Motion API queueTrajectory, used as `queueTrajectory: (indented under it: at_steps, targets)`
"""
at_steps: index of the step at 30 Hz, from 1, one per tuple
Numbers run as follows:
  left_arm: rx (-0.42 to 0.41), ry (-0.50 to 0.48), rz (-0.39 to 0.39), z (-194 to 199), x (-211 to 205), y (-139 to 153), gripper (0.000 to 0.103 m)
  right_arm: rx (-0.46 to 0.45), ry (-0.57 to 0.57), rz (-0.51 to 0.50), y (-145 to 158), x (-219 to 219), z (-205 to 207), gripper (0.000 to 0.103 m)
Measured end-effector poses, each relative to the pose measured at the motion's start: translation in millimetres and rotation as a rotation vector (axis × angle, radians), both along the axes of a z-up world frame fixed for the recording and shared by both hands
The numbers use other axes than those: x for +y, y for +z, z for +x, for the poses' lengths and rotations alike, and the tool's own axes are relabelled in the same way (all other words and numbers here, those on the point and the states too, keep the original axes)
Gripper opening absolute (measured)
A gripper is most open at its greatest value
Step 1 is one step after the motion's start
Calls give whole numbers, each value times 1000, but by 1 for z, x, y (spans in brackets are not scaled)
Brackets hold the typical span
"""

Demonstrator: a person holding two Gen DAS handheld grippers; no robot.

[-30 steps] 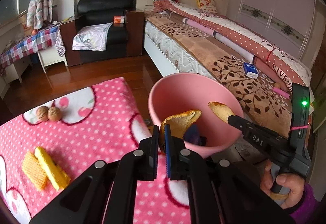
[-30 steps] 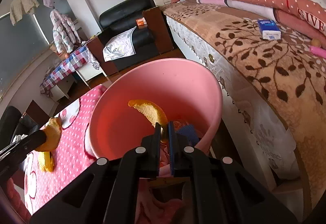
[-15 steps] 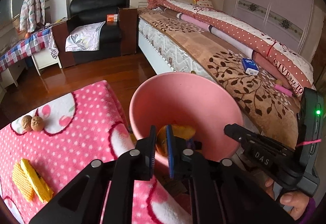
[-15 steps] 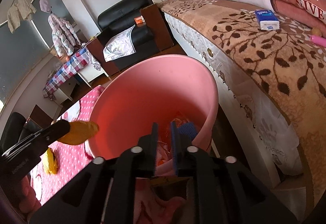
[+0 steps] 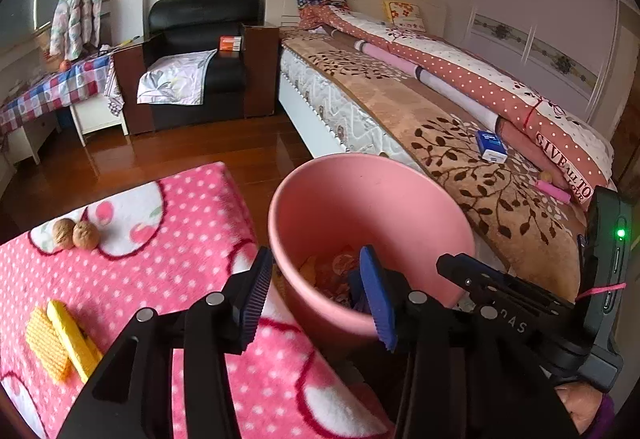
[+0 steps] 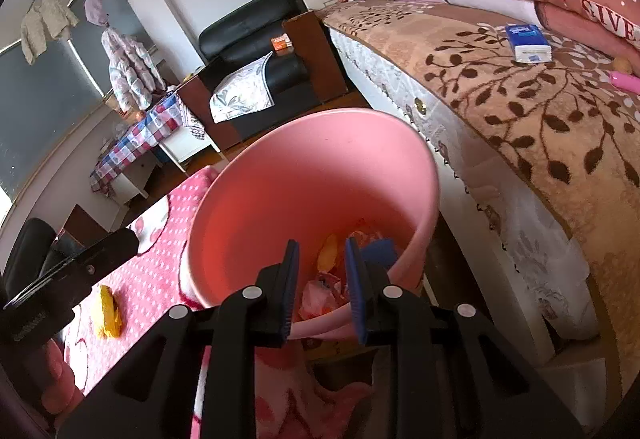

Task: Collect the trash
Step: 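Move both open tools back over the table toward the yellow sponge and banana peel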

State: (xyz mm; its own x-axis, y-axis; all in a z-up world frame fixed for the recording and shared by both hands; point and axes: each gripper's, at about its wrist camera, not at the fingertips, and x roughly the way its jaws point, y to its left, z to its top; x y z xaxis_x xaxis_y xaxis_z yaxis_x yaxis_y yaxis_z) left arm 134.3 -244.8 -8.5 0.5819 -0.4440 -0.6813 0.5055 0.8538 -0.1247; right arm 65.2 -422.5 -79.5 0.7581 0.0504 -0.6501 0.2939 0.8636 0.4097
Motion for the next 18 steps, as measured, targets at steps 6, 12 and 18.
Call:
queueTrajectory:
  at_steps: [6,12,18]
  targets:
    - [6,47,22,-4,23,-6,46,-8,32,-12,4,16,-1,24]
    - [25,91,38,-11,50,-13,47,-22,59,-17,9,31,-2,24]
    - [47,141,39,-17,77,-18,47,-27,92,-21,11,46,-3,24]
